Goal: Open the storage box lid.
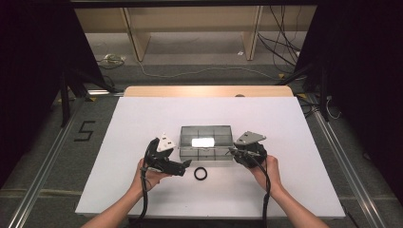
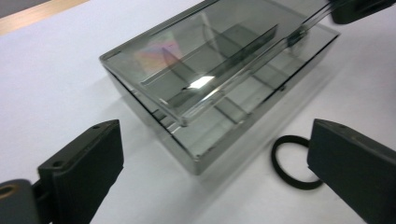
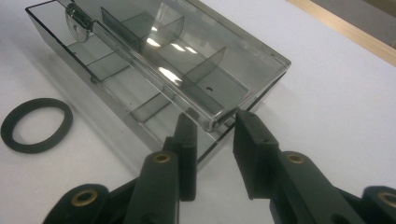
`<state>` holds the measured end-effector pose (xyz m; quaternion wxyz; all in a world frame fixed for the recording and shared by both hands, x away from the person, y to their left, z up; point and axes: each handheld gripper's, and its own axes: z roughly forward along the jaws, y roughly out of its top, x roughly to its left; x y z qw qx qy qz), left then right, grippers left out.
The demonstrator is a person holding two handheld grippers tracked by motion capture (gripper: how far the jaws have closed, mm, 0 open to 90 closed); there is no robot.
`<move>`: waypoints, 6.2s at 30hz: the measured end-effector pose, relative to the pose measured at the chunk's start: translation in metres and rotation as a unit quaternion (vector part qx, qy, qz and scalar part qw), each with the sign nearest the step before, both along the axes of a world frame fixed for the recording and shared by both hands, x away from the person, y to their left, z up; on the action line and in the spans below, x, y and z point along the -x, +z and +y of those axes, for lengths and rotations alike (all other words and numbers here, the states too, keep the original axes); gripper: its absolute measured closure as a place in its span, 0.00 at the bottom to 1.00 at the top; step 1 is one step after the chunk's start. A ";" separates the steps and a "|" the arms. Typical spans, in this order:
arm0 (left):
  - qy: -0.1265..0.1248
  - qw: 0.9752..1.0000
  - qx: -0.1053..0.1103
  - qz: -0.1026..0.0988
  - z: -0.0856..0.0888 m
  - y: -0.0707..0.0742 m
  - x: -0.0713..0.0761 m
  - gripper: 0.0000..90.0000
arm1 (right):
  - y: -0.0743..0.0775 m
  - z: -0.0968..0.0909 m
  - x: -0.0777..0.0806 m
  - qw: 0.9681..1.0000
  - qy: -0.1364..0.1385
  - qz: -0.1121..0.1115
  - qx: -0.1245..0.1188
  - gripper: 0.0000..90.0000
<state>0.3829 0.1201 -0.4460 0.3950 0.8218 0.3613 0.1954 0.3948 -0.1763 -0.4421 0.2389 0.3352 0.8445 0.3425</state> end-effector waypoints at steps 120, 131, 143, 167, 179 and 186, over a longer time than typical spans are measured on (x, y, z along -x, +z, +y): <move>0.011 0.996 -0.001 -0.093 0.004 0.009 -0.009 0.75 | 0.014 0.000 -0.016 1.000 0.011 -0.026 -0.006 0.71; 0.014 0.996 0.005 -0.088 0.005 0.013 -0.014 0.76 | 0.018 0.000 -0.020 1.000 0.014 -0.025 -0.008 0.71; 0.012 0.997 0.023 -0.079 0.009 0.022 -0.024 0.78 | 0.027 0.000 -0.027 0.999 0.010 -0.027 -0.024 0.74; 0.018 0.996 0.037 -0.082 0.011 0.035 -0.051 0.83 | 0.039 -0.003 -0.050 0.997 -0.014 -0.018 -0.069 0.81; 0.021 0.994 0.054 -0.088 0.011 0.034 -0.060 0.82 | 0.041 -0.005 -0.059 0.996 -0.023 -0.006 -0.082 0.84; 0.023 0.993 0.055 -0.097 0.011 0.032 -0.067 0.82 | 0.040 -0.003 -0.067 0.996 -0.030 -0.001 -0.082 0.84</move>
